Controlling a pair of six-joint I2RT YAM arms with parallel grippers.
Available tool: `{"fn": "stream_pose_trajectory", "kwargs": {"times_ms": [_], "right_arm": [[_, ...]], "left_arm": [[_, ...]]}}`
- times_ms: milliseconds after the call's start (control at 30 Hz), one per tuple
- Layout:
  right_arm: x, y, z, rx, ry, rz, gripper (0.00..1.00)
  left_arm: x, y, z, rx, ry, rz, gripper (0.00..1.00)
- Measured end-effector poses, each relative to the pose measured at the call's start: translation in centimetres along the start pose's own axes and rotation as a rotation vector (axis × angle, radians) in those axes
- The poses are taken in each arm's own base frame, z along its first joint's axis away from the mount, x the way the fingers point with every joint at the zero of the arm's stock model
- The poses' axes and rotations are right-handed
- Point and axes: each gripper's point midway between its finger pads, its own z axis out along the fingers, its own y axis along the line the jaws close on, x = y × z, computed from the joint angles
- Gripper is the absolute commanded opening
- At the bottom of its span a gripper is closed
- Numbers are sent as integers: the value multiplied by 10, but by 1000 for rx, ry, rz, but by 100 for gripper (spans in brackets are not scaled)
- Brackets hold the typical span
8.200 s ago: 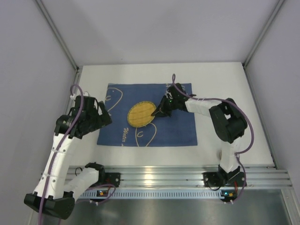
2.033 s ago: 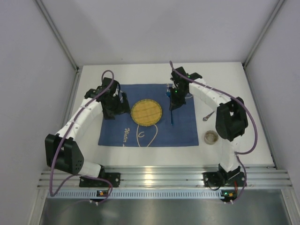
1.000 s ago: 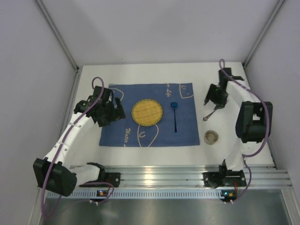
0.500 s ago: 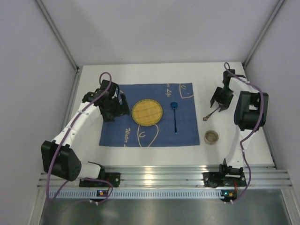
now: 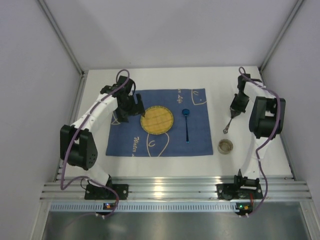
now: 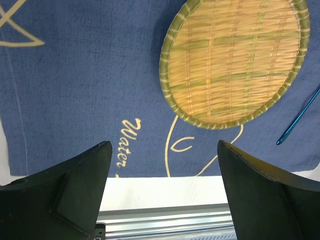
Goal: Set the dinner table for one person
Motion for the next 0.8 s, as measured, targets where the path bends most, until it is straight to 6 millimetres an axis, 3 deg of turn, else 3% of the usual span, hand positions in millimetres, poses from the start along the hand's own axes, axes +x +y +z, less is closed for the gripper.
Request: {"fn": "stream_pose_trajectory", "kwargs": {"times_ms": [233,367,500,633,800], "right_arm": [[-4,6,-4,-1,15,-10,0],[-18,31,-20,-77,-15,-13,0],[-26,59,-39,-174,-46,-20,0],[-13,83,-57,-234,-45,-56,0],[22,115,-98,-314,-64,-116,0]], "left_arm": [[-27,-30,25,12,12,55,92],[-53,-69,30,65,-28,114,93],[-73,-125,35,153,-68,177,96],[-64,-180,42,258,-64,248,98],[-35,-215,34,375,-6,308,98]]}}
